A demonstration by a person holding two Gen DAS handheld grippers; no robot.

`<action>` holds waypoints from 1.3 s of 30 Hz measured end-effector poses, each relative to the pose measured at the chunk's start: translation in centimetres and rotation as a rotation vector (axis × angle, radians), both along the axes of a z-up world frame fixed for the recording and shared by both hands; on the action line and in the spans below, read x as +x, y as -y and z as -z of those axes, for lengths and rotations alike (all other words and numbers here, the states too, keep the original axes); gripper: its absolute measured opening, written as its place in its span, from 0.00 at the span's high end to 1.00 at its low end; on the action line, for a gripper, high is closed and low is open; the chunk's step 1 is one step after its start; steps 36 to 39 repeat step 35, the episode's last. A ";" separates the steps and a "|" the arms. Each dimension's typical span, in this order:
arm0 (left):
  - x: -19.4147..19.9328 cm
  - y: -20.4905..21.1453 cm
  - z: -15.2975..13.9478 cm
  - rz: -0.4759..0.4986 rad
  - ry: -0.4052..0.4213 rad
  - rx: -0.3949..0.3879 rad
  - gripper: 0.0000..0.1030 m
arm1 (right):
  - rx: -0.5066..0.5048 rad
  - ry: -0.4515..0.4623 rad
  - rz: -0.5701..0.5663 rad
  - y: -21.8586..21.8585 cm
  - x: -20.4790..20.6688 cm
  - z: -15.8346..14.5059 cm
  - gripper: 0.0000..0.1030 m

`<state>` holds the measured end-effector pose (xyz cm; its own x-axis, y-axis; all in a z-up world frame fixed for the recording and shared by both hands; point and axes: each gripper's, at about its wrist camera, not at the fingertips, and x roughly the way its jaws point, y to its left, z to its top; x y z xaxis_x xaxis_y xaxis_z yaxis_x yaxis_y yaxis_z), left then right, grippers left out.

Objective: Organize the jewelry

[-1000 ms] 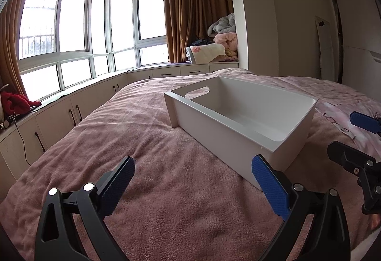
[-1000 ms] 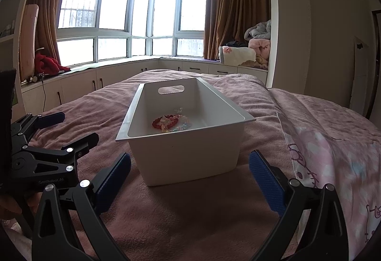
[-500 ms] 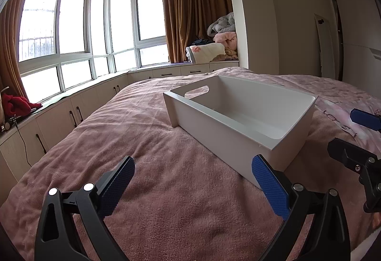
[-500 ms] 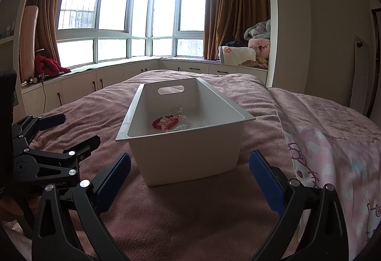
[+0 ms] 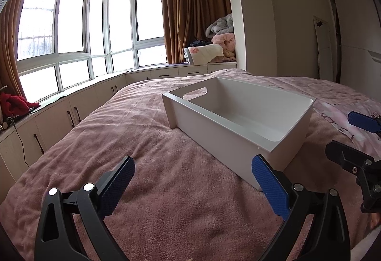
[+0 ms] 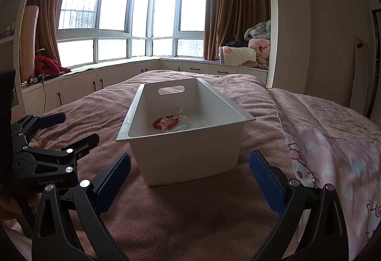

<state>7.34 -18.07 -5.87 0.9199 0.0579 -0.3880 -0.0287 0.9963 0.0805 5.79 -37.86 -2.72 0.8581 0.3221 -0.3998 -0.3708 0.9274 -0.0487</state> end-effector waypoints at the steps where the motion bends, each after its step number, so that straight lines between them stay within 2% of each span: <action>1: 0.0 0.0 0.0 0.001 0.000 0.004 0.03 | 0.000 -0.002 -0.001 0.0 0.0 0.0 0.05; 8: -0.3 0.4 0.1 0.027 0.019 0.023 0.03 | 0.001 -0.006 -0.002 0.0 0.1 -0.1 0.05; 13: -0.7 0.5 -0.1 0.008 0.050 0.038 0.03 | 0.001 -0.006 -0.003 0.0 0.2 0.0 0.05; 16: -0.7 0.5 -0.2 0.013 0.053 0.023 0.03 | 0.002 -0.006 -0.003 0.0 0.1 0.0 0.05; 31: -0.5 0.3 0.1 0.060 0.025 -0.021 0.03 | 0.004 -0.009 -0.003 -0.1 0.2 0.3 0.05; 39: -0.5 0.6 0.2 0.077 0.025 -0.005 0.03 | 0.006 -0.010 -0.002 -0.1 0.1 0.5 0.05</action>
